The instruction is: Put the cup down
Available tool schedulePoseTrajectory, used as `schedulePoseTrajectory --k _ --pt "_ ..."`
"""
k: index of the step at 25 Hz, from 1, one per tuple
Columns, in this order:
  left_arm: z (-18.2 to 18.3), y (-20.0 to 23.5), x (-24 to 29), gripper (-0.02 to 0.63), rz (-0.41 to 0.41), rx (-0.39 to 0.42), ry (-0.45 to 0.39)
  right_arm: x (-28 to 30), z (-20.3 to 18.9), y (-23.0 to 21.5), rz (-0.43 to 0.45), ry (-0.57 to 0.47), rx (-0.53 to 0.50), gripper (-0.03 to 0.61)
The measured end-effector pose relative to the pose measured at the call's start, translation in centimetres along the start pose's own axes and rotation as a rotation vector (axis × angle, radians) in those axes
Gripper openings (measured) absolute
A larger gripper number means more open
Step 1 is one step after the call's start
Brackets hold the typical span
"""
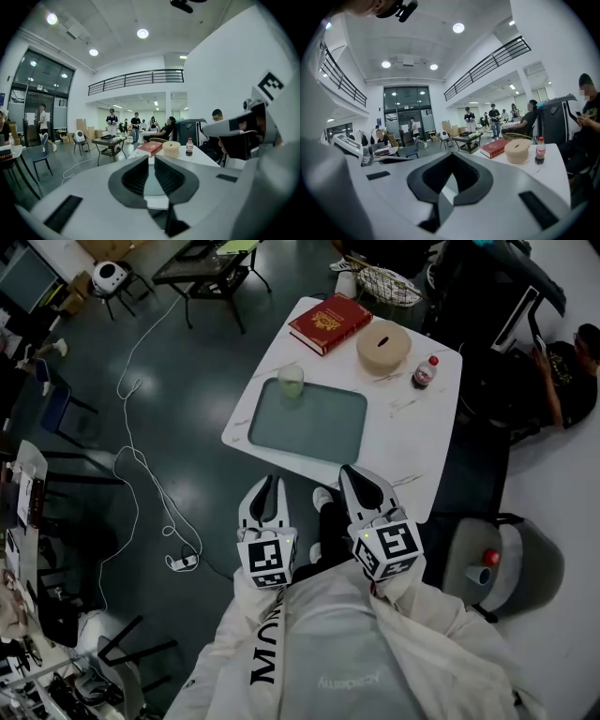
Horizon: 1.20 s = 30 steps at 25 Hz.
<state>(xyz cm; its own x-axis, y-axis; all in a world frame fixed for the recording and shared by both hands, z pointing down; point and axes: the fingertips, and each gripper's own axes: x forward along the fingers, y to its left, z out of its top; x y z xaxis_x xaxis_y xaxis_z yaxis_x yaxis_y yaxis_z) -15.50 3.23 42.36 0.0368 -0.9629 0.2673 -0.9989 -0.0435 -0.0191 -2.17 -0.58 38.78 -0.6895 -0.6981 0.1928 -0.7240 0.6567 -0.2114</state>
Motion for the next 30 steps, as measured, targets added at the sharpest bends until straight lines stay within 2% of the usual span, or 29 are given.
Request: schedulePoseTrajectory --k 5,15,22,30 --pt "0.5 -0.3 -3.0 0.012 0.024 -0.009 -0.034 -1.8 0.6 1.7 0.02 -0.017 -0.022 0.005" --pt "0.9 -2.0 -6.4 0.011 0.021 -0.001 -0.055 -4.7 0.3 3.1 0.038 -0.018 -0.033 0.005" --pt "1.0 -3.1 -6.6 0.011 0.005 0.003 -0.032 -5.6 -0.5 2.8 0.036 0.02 -0.031 0.005" --pt "1.5 -4.6 -5.1 0.011 -0.007 0.012 0.001 -4.7 -0.4 1.7 0.076 0.046 -0.016 0.005"
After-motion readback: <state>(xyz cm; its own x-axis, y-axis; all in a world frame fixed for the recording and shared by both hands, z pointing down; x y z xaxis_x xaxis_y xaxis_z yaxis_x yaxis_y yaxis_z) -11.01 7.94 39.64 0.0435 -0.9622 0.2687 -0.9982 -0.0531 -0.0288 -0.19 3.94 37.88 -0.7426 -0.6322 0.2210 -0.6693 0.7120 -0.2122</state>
